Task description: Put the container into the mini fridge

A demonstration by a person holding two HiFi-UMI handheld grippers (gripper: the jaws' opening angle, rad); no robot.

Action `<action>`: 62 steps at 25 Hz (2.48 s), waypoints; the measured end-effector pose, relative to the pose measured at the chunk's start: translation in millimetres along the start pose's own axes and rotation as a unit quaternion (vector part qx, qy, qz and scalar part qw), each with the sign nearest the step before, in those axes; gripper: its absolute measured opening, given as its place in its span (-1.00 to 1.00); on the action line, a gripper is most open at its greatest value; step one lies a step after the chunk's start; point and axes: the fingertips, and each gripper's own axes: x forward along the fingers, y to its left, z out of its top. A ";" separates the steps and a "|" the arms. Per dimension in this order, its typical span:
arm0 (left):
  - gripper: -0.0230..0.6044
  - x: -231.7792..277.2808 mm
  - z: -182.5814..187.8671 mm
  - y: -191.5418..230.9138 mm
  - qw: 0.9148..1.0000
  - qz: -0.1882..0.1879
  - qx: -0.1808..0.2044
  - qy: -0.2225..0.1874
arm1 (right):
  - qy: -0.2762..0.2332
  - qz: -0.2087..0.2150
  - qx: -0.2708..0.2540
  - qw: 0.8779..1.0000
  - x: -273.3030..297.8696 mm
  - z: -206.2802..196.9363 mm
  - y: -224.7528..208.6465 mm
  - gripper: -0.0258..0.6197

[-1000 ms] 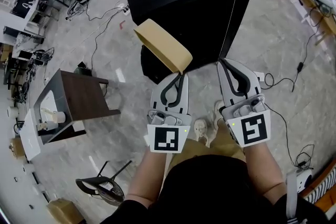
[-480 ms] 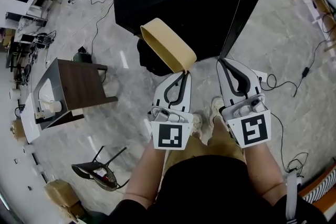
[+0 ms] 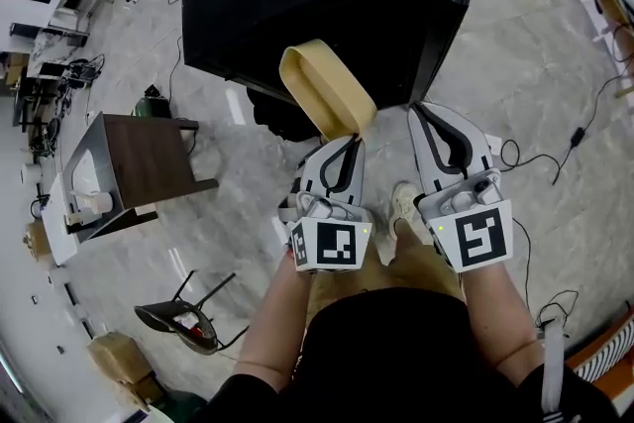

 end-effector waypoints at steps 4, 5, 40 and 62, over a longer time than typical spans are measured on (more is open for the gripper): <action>-0.84 22.9 -11.0 -19.6 0.998 -0.037 0.018 0.039 | 0.002 -0.008 0.003 1.000 -1.0 -2.4 -18.3 -0.81; -0.84 27.5 -13.5 -22.6 0.998 -0.044 0.017 0.045 | 0.002 -0.009 0.002 1.000 -1.2 -1.9 -21.2 -0.81; -0.84 201.5 -116.8 41.8 0.955 -0.170 0.171 0.170 | 0.065 -0.078 0.016 0.995 87.1 -67.2 -62.4 -0.81; -0.84 283.7 -141.1 54.0 0.941 -0.178 0.222 0.185 | 0.093 -0.133 0.025 0.986 95.7 -93.1 -89.4 -0.81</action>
